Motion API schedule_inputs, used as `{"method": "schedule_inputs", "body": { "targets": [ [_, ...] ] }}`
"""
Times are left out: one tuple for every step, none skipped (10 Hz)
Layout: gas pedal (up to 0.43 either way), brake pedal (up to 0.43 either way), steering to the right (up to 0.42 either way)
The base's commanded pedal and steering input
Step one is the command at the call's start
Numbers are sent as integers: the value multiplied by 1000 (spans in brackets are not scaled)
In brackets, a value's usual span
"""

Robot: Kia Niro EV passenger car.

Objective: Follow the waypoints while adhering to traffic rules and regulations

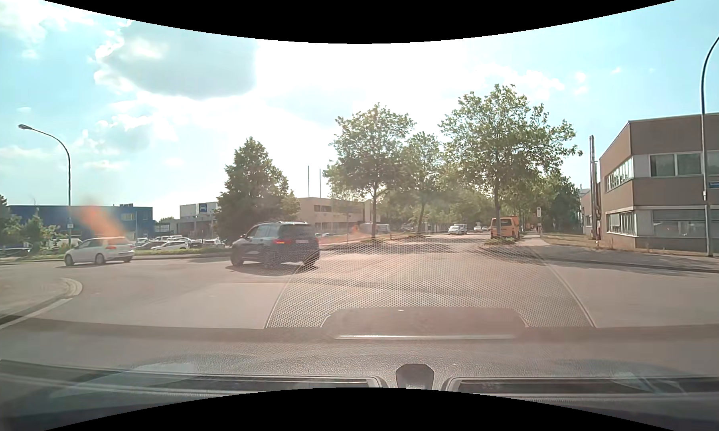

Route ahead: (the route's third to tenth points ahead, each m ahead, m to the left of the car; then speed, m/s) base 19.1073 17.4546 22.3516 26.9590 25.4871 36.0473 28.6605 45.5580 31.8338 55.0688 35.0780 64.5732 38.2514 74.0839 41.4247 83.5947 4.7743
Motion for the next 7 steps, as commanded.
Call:
{"method": "schedule_inputs", "body": {
  "targets": [
    [0, 146, 76],
    [0, 152, 74],
    [0, 152, 66],
    [0, 152, 49],
    [0, 152, 37],
    [0, 152, 24],
    [0, 159, 19]
  ]
}}
